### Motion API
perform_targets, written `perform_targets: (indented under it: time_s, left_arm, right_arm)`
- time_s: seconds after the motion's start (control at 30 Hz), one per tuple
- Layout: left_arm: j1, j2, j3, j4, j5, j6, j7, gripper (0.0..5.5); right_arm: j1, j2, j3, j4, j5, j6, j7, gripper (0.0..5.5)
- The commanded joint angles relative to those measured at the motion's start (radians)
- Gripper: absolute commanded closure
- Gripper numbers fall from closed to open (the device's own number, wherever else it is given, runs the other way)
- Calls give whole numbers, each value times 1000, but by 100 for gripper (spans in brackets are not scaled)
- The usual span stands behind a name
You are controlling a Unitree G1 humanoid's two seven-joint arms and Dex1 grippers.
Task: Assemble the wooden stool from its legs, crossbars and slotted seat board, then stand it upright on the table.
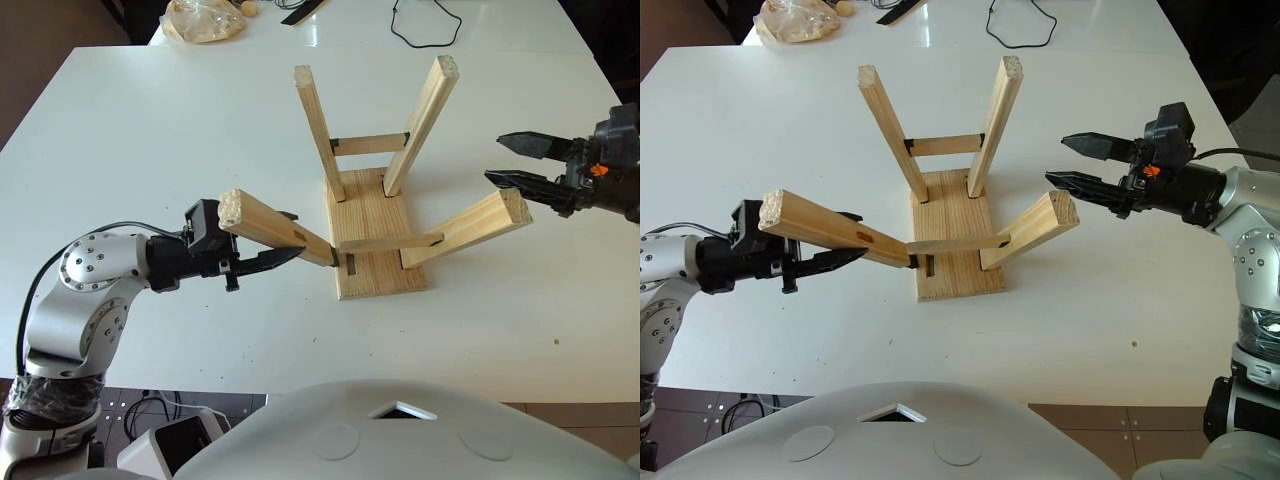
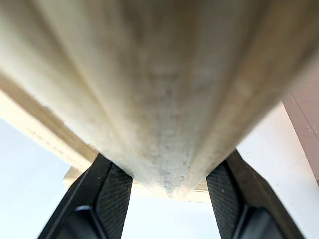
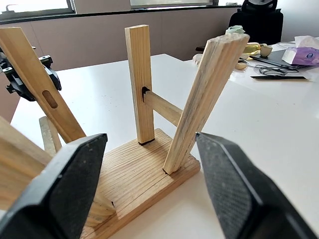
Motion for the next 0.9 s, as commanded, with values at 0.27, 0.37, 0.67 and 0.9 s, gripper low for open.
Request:
perform_targets:
  time_s: [0.27,0.37,0.67,0.9]
  left_arm:
    - [-28,0,-13,-58,-22,-19,-13,345]
    - [-37,-16,-64,-35,20,-37,-9,345]
    - [-21,16,-128,43,111,-56,-45,345]
    - [-49,66,-150,46,111,-6,-44,345]
  right_arm:
    - [-1,2,15,-4,-21,-22,5,224]
    - [-5,6,23,-2,-28,-26,2,224]
    - [-6,8,39,-6,-40,-34,3,224]
    - [9,16,39,-16,-55,-44,-10,224]
